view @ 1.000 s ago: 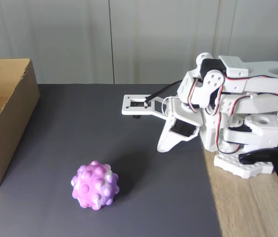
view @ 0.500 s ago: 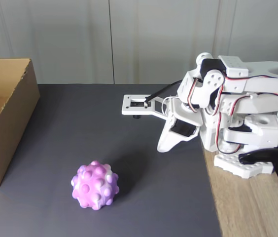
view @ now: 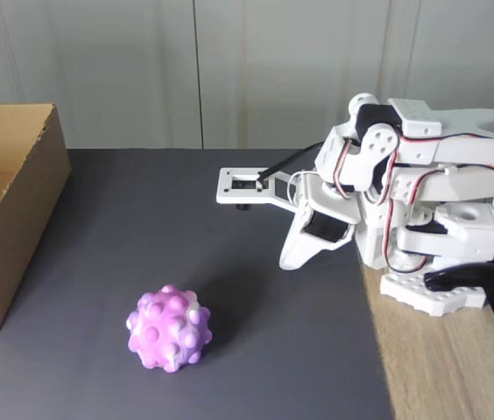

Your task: Grasp a ball and put it in the box.

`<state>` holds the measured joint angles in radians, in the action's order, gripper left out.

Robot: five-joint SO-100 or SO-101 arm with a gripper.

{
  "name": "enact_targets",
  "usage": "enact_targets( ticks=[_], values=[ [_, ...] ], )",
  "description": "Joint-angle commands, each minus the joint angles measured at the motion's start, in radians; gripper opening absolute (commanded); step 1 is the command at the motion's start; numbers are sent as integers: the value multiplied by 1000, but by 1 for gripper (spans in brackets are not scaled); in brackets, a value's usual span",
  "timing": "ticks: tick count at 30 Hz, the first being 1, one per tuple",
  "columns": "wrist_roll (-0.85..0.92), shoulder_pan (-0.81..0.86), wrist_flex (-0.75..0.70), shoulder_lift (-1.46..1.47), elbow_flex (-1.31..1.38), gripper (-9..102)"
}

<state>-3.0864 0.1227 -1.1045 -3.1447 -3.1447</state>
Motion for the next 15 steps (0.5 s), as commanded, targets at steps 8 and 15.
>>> enact_targets(
  ticks=[8, 15],
  values=[
    [31, -2, -26, 14, -3, 0],
    [-25, 150, -20, 14, -3, 0]
  ],
)
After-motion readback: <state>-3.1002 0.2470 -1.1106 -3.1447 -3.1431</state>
